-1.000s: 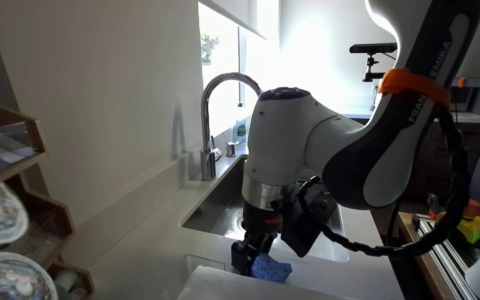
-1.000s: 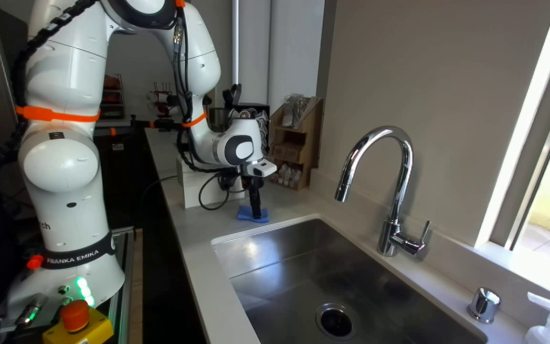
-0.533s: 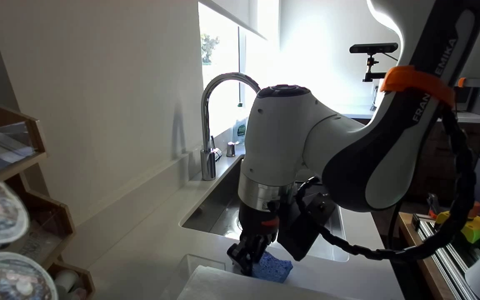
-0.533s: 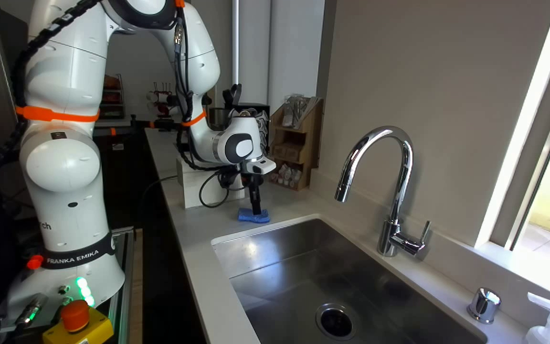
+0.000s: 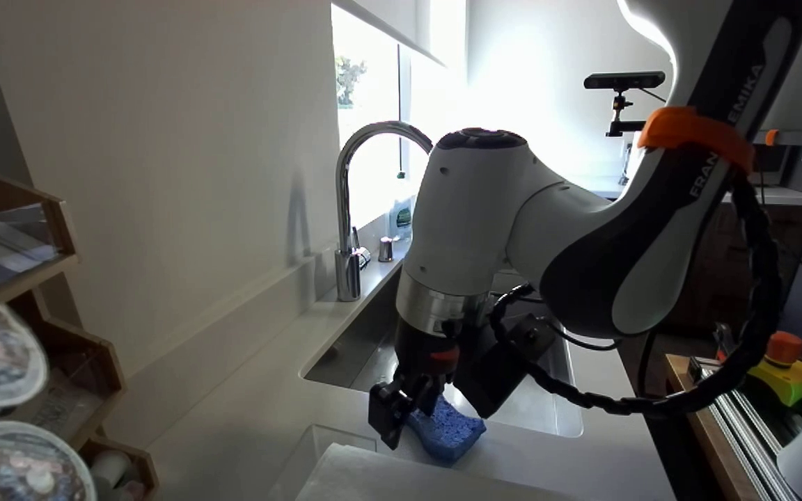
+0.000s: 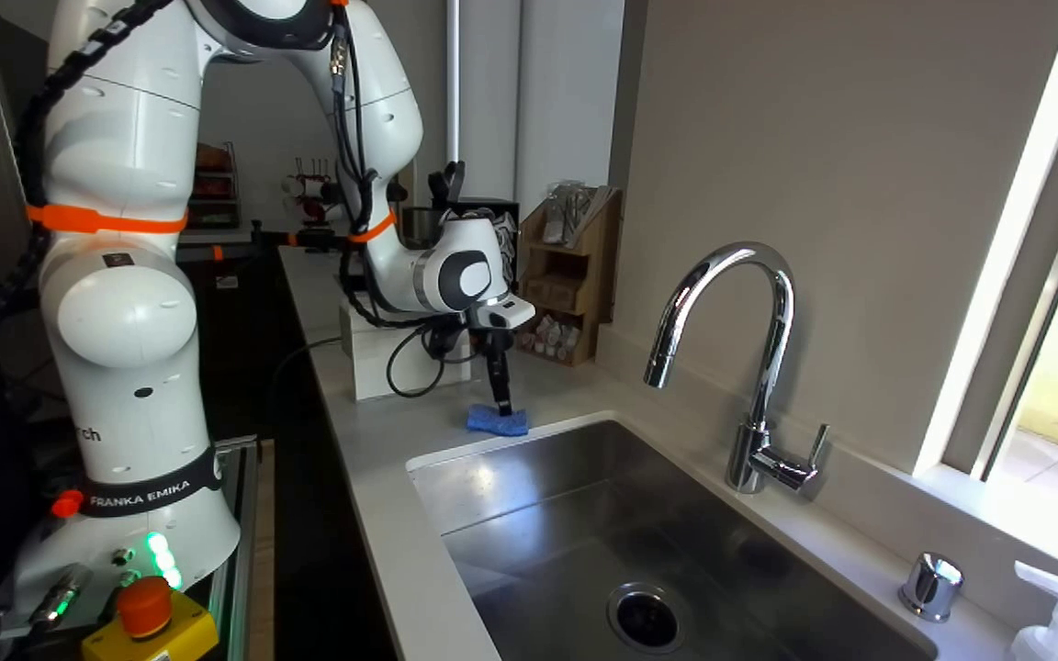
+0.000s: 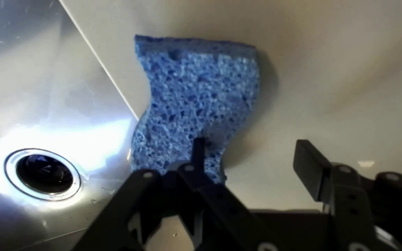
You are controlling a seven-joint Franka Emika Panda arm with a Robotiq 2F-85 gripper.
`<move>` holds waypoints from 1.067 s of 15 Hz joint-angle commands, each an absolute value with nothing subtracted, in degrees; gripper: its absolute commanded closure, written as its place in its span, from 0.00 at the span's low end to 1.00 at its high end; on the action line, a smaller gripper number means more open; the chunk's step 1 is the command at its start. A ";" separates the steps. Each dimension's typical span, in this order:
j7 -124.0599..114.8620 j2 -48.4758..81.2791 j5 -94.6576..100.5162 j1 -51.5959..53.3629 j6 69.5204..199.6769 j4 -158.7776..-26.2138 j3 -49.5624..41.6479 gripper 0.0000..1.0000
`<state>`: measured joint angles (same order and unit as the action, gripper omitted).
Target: Use the blue sponge to wipe the countertop
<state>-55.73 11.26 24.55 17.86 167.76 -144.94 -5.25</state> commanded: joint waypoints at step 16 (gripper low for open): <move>-59.60 7.19 31.67 20.05 168.94 -151.66 -8.74 0.00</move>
